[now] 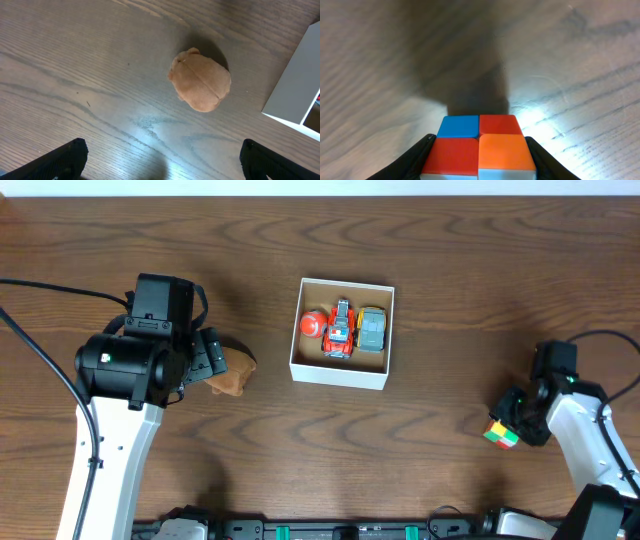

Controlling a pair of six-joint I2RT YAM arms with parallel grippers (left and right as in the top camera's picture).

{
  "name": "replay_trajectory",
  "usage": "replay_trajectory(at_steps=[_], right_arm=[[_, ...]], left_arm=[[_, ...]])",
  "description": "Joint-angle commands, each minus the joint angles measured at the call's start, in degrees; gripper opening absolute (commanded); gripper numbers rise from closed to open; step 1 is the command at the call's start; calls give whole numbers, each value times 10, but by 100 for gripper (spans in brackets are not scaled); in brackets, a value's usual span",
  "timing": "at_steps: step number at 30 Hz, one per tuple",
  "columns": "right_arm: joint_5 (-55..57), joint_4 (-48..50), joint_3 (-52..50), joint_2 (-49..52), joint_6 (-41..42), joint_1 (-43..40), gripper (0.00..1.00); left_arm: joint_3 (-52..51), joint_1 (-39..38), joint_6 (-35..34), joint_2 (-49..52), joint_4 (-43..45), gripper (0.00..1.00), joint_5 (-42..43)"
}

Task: Pack container
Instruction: 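Carry the cube with the right gripper into the box's front corner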

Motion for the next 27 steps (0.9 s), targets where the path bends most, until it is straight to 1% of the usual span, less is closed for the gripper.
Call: replay_trajectory(at_steps=[1, 2, 5, 9, 12, 15, 21, 24, 27], right_arm=[[-5, -19, 68, -8, -9, 45, 6], [-5, -29, 86, -10, -13, 60, 2], [-4, -60, 156, -11, -23, 116, 1], [-15, -84, 263, -11, -55, 214, 1], [-16, -84, 329, -11, -70, 292, 1], [-14, -68, 369, -11, -67, 361, 1], [28, 0, 376, 11, 16, 470, 1], [70, 3, 376, 49, 65, 499, 1], [75, 0, 376, 97, 115, 511, 1]], left_arm=[[-1, 3, -7, 4, -2, 98, 4], [-1, 3, -7, 4, -2, 98, 4], [-1, 3, -7, 4, -2, 98, 4], [-1, 3, -7, 4, -2, 98, 6], [-1, 3, -7, 4, -1, 98, 10], [-1, 3, -7, 4, -1, 98, 10], [-1, 3, -7, 4, -2, 98, 10], [-1, 3, -7, 4, -2, 98, 10], [-1, 3, -7, 4, -1, 98, 10]])
